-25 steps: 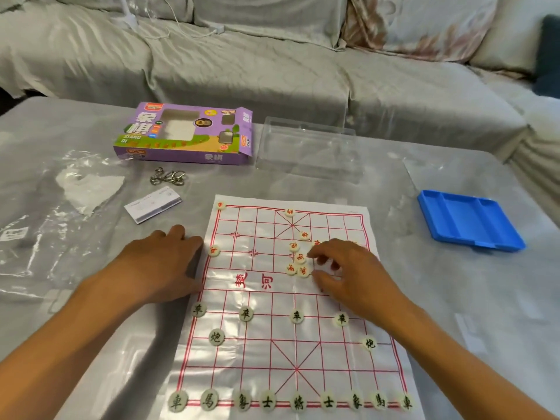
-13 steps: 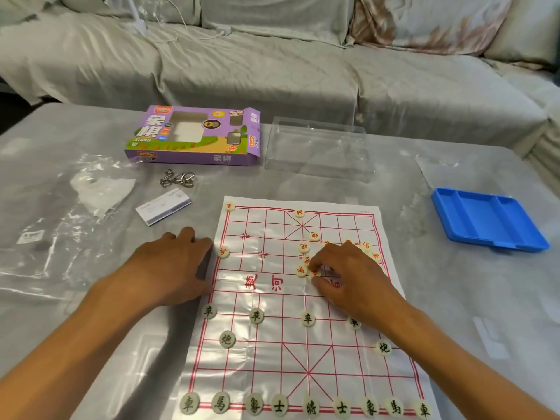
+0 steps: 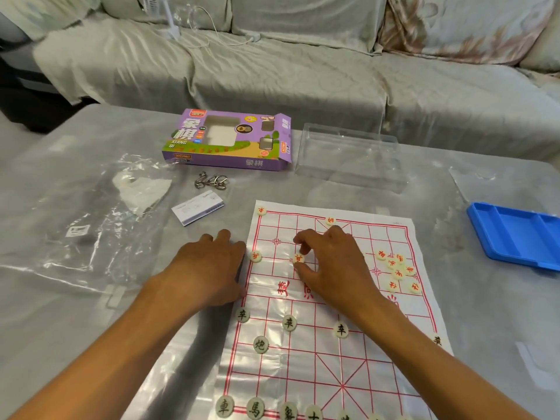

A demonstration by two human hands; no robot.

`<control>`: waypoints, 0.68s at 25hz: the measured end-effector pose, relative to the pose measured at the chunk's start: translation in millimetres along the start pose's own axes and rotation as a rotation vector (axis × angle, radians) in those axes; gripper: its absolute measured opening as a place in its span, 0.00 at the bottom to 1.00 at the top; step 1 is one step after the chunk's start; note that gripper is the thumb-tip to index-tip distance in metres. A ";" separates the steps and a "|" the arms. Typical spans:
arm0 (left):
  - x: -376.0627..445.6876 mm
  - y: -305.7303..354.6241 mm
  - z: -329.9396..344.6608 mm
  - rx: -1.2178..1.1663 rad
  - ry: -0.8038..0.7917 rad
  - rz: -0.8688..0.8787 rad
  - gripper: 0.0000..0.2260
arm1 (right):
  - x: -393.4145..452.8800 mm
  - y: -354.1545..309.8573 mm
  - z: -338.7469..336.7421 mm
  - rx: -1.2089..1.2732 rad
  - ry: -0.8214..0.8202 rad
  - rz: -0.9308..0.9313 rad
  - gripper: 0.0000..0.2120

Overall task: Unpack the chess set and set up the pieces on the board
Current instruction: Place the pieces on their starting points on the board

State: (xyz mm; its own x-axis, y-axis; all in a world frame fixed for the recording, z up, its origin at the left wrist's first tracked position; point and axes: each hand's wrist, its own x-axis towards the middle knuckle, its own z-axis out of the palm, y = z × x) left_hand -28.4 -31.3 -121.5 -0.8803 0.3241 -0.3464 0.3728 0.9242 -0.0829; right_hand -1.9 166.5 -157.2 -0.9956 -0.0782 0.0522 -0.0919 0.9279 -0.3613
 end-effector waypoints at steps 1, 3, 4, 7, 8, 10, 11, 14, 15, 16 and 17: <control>0.1 0.3 0.2 0.001 -0.001 0.001 0.31 | 2.5 1.5 2.4 -0.018 -0.007 0.014 0.18; 0.5 0.2 0.7 -0.006 0.007 0.007 0.30 | 5.1 4.3 4.5 -0.011 -0.019 0.027 0.18; 0.7 -0.2 0.3 -0.008 0.012 0.008 0.29 | 6.0 5.1 5.2 0.002 -0.020 0.030 0.18; 1.3 0.0 1.4 -0.007 0.018 0.003 0.29 | 7.0 4.4 8.6 0.014 -0.034 0.016 0.19; 1.3 0.6 2.0 -0.004 0.016 0.003 0.29 | 6.4 3.2 9.1 0.012 -0.044 0.013 0.19; -0.2 0.3 2.6 0.000 0.011 0.008 0.29 | 4.9 2.2 4.4 0.035 -0.051 0.007 0.20; -0.8 -0.1 2.0 0.003 0.009 0.014 0.29 | 2.6 4.5 -1.5 0.071 -0.039 0.014 0.19; -0.8 0.0 0.8 0.007 0.010 0.015 0.30 | -18.3 28.8 -27.3 0.177 0.048 0.078 0.12; -0.2 0.5 0.8 0.010 0.010 0.015 0.29 | -29.8 40.0 -34.7 0.170 0.058 0.105 0.10; 0.3 1.1 0.9 0.013 0.007 0.017 0.29 | -41.6 49.6 -40.3 0.149 0.048 0.136 0.09; 0.9 1.5 1.2 0.015 0.005 0.019 0.30 | -50.7 56.7 -44.0 0.123 0.027 0.160 0.09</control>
State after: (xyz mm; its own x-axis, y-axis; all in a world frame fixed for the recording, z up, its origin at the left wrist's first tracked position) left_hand -28.3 -29.9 -123.0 -0.8745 0.3426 -0.3433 0.3940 0.9146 -0.0907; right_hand 44.3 239.1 -139.3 -0.9969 0.0781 0.0092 0.0642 0.8763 -0.4775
